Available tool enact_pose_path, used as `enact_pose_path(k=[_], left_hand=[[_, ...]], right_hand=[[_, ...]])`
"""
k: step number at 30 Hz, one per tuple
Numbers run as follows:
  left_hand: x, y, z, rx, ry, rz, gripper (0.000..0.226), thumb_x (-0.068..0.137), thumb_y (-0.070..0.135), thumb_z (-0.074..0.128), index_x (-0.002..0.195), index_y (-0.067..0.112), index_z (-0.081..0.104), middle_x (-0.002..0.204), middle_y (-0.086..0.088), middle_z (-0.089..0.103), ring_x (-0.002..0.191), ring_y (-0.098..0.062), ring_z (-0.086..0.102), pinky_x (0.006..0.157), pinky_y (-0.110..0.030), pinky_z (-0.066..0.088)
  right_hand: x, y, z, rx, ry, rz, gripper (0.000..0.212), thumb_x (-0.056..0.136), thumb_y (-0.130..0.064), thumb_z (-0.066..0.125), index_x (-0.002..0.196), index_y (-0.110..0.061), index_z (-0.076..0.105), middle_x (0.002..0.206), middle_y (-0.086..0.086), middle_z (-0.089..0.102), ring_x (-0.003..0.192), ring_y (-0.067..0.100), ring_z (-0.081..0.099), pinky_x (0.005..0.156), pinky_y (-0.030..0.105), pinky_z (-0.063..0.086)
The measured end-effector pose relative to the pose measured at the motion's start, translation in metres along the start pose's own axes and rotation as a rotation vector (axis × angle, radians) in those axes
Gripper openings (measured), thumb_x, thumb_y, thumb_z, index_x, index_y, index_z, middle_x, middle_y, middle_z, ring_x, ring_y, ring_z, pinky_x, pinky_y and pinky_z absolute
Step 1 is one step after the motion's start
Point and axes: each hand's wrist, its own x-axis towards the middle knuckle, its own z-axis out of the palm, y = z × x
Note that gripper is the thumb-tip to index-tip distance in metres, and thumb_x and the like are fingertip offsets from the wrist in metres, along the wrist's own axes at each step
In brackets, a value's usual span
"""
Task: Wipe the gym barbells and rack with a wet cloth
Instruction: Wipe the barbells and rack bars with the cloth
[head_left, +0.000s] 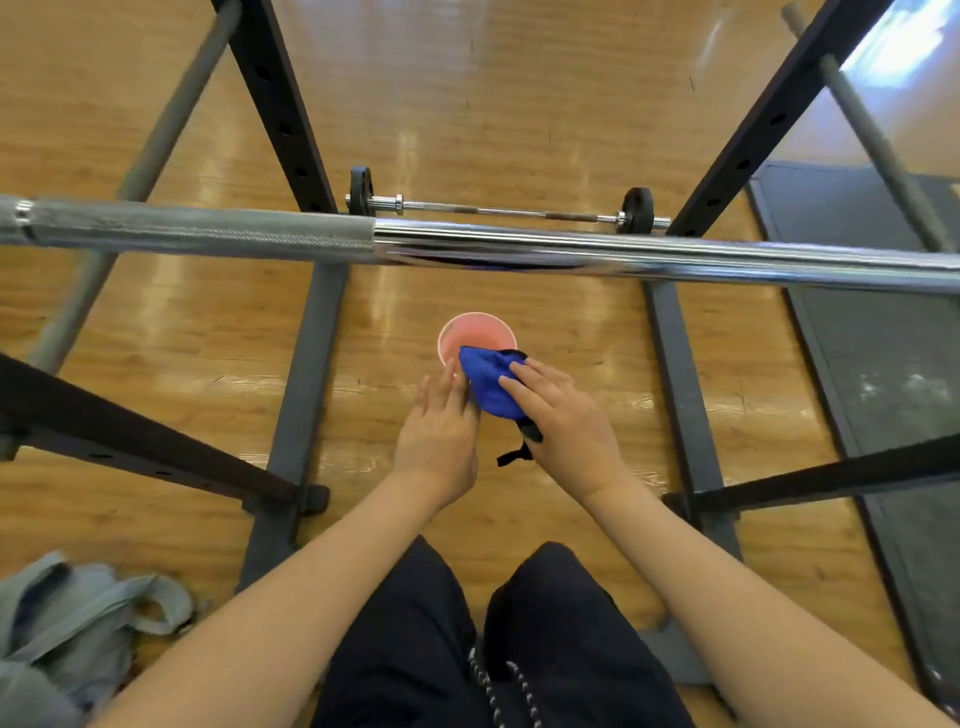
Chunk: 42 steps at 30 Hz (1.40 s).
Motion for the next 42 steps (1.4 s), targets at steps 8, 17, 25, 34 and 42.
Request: enact_pose_path(k=[8, 17, 25, 34, 42], left_hand=[[0.023, -0.019, 0.083, -0.043, 0.051, -0.019, 0.082, 0.091, 0.022, 0.044, 0.148, 0.006, -0.012, 0.157, -0.012, -0.015, 0.144, -0.024, -0.016, 0.114, -0.039, -0.011], [0.091, -0.018, 0.204, -0.108, 0.174, -0.006, 0.069, 0.100, 0.029, 0.036, 0.149, 0.008, -0.007, 0.158, -0.009, -0.008, 0.145, -0.021, -0.011, 0.117, -0.039, -0.004], [0.197, -0.032, 0.324, -0.255, 0.369, 0.000, 0.060, 0.095, 0.031, 0.050, 0.148, 0.013, 0.029, 0.154, -0.004, 0.028, 0.144, -0.021, 0.019, 0.114, -0.030, 0.012], [0.233, -0.022, 0.378, -0.924, 0.491, -0.152, 0.017, 0.086, 0.016, 0.061, 0.093, 0.019, 0.076, 0.088, 0.002, 0.073, 0.079, -0.012, 0.062, 0.066, -0.023, 0.048], [0.252, -0.036, 0.364, -1.375, 0.328, -0.489, 0.014, 0.078, 0.012, 0.068, 0.069, 0.023, 0.069, 0.073, 0.006, 0.066, 0.080, -0.011, 0.058, 0.076, -0.026, 0.048]], right_hand=[[-0.004, 0.037, 0.097, 0.009, -0.017, 0.038, 0.053, 0.060, 0.008, 0.081, 0.110, -0.001, 0.067, 0.116, 0.015, 0.065, 0.109, 0.034, 0.062, 0.081, 0.045, 0.056], [-0.005, 0.092, 0.224, 0.077, -0.082, 0.027, 0.050, 0.083, -0.006, 0.067, 0.131, -0.002, 0.054, 0.136, 0.014, 0.052, 0.127, 0.032, 0.048, 0.099, 0.042, 0.044], [0.017, 0.164, 0.358, 0.191, -0.069, 0.214, 0.055, 0.094, -0.004, 0.050, 0.146, -0.011, 0.033, 0.152, 0.007, 0.031, 0.138, 0.022, 0.031, 0.106, 0.029, 0.028], [0.018, 0.199, 0.403, 0.486, -0.069, 0.373, 0.064, 0.085, -0.001, 0.061, 0.143, -0.015, 0.039, 0.126, 0.003, 0.054, 0.110, 0.015, 0.050, 0.086, 0.004, 0.031], [0.029, 0.225, 0.378, 0.501, -0.028, 0.414, 0.013, 0.082, -0.009, 0.068, 0.093, -0.013, 0.074, 0.085, -0.001, 0.067, 0.090, 0.017, 0.061, 0.084, 0.030, 0.048]])
